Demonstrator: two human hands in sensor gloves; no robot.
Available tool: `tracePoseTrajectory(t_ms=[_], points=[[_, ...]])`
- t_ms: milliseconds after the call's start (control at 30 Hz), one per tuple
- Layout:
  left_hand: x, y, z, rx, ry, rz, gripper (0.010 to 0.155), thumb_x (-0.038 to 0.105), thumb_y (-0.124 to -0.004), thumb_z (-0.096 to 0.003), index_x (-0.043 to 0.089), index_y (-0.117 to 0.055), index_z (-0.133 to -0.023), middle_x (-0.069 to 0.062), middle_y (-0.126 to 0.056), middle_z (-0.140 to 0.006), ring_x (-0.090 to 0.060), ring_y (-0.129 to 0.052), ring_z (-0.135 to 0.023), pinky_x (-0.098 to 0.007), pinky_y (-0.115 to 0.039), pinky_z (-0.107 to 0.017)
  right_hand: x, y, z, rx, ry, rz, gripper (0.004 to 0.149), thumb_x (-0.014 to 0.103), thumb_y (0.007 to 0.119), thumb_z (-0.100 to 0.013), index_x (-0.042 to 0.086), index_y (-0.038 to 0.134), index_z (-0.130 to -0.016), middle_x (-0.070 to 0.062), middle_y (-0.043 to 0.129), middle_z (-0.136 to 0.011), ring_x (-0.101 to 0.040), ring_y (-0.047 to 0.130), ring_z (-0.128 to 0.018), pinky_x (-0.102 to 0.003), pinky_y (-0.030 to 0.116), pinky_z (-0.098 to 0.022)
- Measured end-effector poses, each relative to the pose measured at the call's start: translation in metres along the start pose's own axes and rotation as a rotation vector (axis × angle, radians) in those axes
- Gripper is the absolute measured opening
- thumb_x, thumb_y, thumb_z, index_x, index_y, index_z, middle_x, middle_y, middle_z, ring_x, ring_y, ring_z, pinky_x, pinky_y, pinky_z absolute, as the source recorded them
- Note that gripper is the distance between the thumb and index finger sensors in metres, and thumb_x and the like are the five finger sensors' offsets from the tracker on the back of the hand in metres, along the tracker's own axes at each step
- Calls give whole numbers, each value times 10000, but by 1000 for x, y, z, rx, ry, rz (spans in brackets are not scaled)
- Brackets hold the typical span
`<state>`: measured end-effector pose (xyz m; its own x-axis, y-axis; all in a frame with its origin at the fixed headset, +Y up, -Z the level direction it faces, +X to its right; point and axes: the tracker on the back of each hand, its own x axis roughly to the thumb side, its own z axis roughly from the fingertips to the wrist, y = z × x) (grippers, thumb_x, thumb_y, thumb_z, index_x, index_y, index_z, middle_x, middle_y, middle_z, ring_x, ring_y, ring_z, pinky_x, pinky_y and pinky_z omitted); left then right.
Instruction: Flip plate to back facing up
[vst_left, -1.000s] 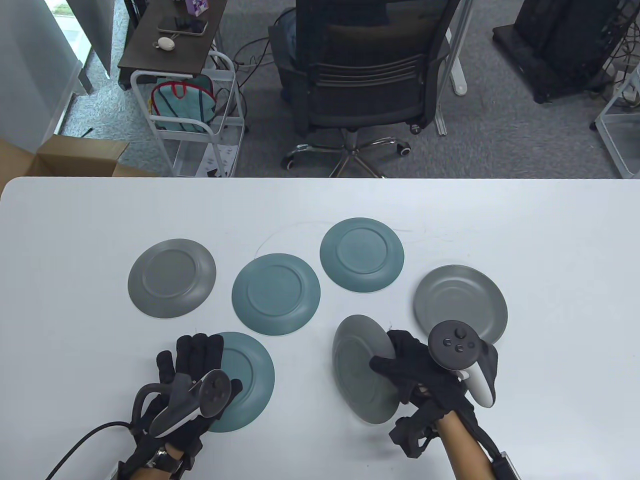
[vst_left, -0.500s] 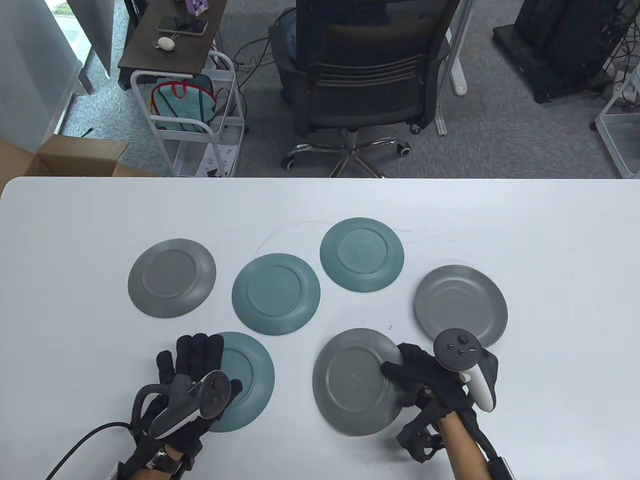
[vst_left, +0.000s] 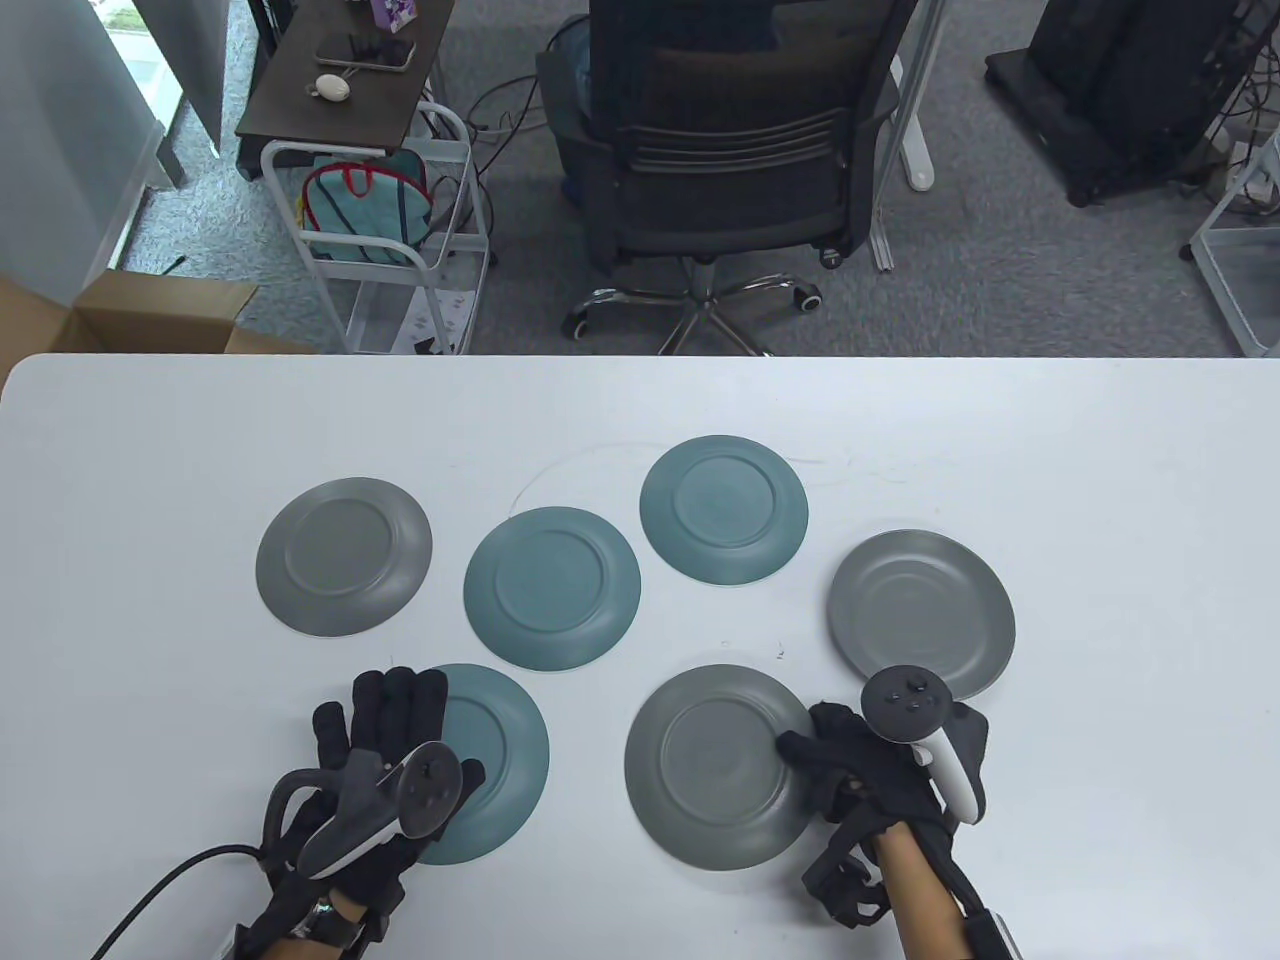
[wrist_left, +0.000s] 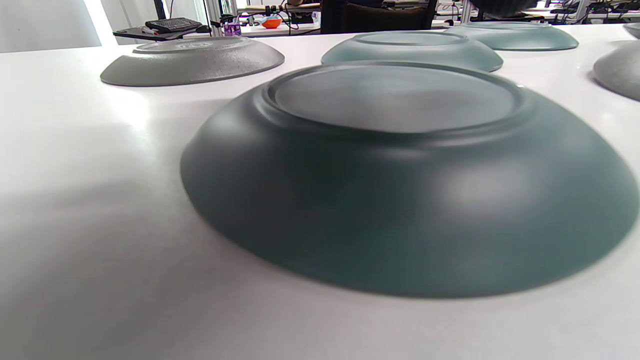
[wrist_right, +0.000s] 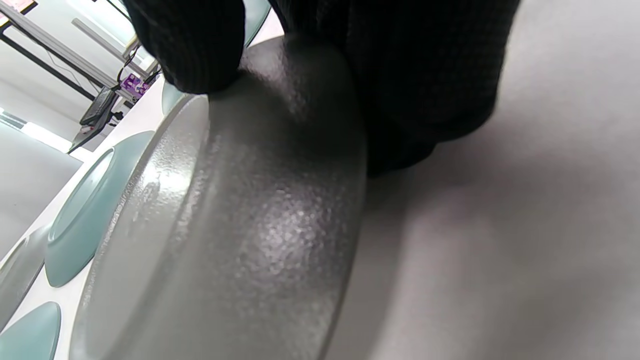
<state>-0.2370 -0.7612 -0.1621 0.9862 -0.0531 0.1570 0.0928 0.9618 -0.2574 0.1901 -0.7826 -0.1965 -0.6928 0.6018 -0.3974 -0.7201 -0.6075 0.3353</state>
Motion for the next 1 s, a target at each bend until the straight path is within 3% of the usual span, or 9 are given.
tracePoseTrajectory(t_ms=[267, 1000], points=[[0, 0, 0, 0, -1, 1, 891, 677, -510, -567, 145, -150, -1185, -206, -255, -1210, -495, -327, -1167, -704, -309, -769, 15, 0, 3, -79, 9, 201, 684, 378, 770, -494, -39, 576, -1000, -239, 831, -829, -379, 963, -571, -382, 870, -382], [2, 0, 1, 2, -4, -4, 888, 676, -511, -567, 148, -152, -1185, -205, -256, -1210, -493, -329, -1167, -702, -309, -770, 39, 12, 6, -154, 7, 466, 645, 377, 779, -495, -34, 630, -969, -240, 858, -810, -375, 974, -554, -377, 879, -368]])
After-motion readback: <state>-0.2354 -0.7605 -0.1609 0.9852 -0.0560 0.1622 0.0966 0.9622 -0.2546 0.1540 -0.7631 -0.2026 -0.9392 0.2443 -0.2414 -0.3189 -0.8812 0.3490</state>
